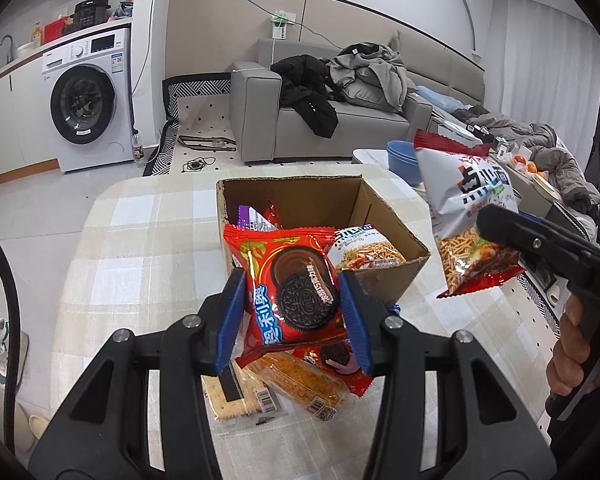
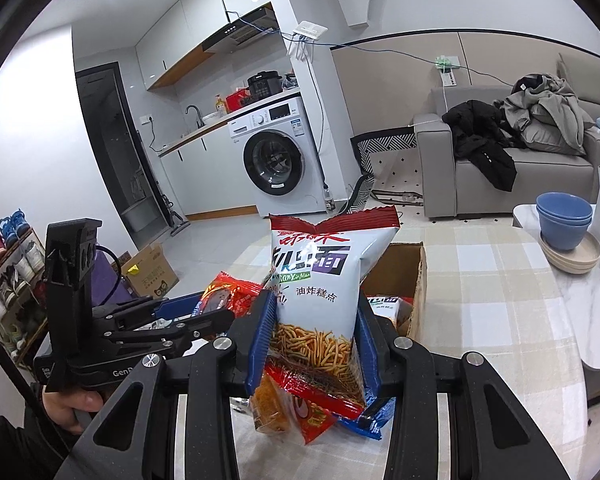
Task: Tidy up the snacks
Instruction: 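Lift the red cookie pack and noodle bag and carry them over the box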
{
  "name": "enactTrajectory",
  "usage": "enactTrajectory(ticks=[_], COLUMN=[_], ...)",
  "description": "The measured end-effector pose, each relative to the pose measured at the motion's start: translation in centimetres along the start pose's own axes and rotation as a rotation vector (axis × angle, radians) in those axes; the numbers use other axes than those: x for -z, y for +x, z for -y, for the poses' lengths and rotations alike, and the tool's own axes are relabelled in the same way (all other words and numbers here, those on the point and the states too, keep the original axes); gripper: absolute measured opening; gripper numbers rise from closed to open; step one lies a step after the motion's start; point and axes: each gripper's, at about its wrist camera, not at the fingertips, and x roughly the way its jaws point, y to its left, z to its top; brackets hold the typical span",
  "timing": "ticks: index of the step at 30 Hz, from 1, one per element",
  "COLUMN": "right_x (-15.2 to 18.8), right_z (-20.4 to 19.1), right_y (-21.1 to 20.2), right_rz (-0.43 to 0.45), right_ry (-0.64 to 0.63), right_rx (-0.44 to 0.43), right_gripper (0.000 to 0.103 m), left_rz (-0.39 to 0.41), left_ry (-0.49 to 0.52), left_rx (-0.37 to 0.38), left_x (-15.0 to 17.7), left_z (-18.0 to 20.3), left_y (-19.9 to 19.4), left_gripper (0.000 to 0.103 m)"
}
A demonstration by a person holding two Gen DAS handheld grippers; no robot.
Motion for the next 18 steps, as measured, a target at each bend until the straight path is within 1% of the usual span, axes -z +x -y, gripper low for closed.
enactTrajectory(ticks=[8,18], right_x=[-0.4,-0.7], right_z=[0.4,1.1], right_y=[0.4,2.2], right_rz=[0.005,-0.020], right_ry=[0.003,0.013], right_rx=[0.017,0.037], right_gripper=[0.039,0.039], left_rz=[0.002,-0.005], left_ry=[-0.011,-0.013], left_rx=[-0.014,-0.020], left_x=[-1.0,-2.8], left_z=[-0.8,-1.7], left_y=[1.0,3.2], left_gripper=[0.043,0.043])
